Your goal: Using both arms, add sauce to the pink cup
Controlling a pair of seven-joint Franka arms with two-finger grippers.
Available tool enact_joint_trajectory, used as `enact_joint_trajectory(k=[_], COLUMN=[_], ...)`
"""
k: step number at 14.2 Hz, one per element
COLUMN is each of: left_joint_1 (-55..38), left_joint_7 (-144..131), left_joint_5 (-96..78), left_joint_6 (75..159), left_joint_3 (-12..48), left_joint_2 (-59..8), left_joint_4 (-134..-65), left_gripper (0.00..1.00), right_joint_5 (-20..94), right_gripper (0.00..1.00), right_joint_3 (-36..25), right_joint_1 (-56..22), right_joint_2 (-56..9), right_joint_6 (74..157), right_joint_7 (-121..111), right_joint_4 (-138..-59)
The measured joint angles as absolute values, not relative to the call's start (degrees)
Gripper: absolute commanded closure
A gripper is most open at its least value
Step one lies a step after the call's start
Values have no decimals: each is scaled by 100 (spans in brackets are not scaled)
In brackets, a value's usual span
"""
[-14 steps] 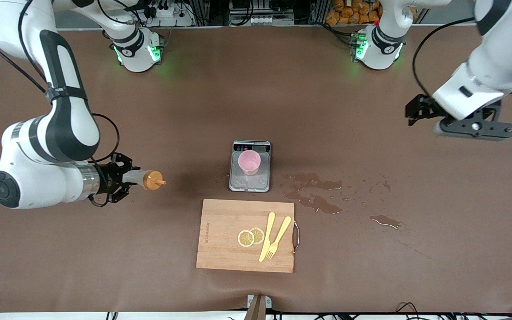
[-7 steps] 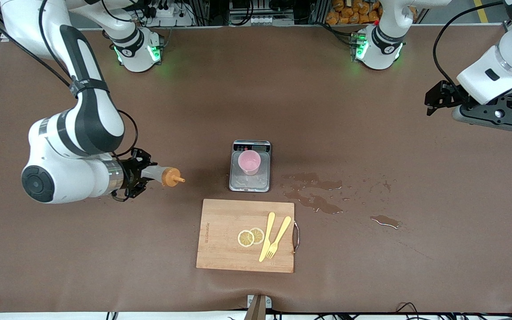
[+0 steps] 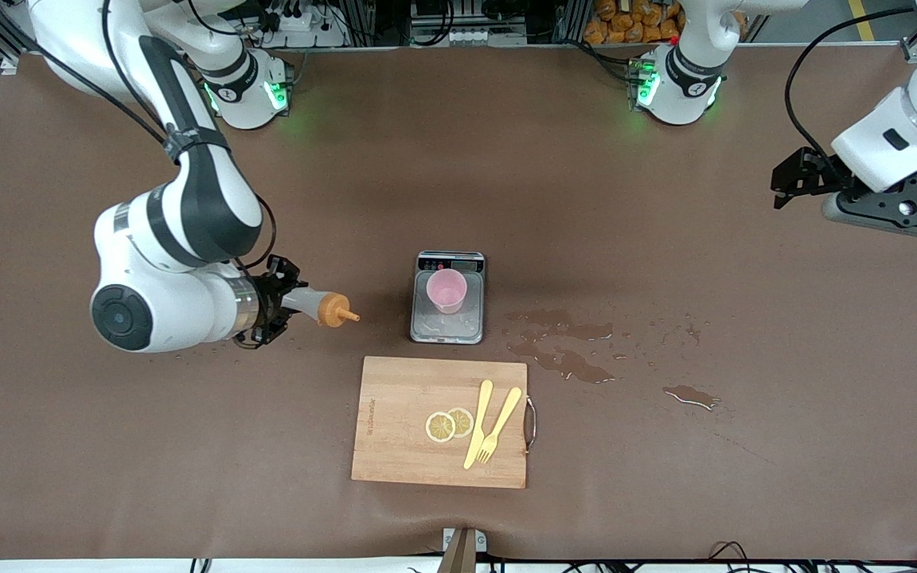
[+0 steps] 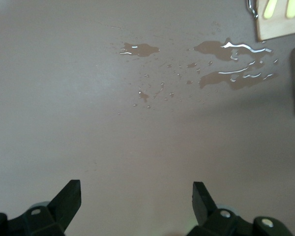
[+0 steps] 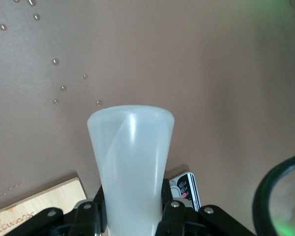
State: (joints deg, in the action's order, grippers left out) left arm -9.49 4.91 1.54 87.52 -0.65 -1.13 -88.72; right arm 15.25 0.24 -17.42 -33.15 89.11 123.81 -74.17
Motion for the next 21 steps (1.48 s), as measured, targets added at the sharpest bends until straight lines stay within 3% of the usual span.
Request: enact_joint_trajectory(k=[21], left_joint_1=[-736], left_joint_7=[302], left_joint_5=[-27], left_joint_6=[8771], left_joint_3=[-36], left_joint_2=[-37], left_joint_4=[-8663], left_gripper=[0], right_joint_5=[-48], right_gripper=[57], right_joint_3=[22], right_joint_1=[-3203], right_joint_2=[-3707], right_joint_6=[8652], right_joint_7=[13818], right_joint_4=[-7493])
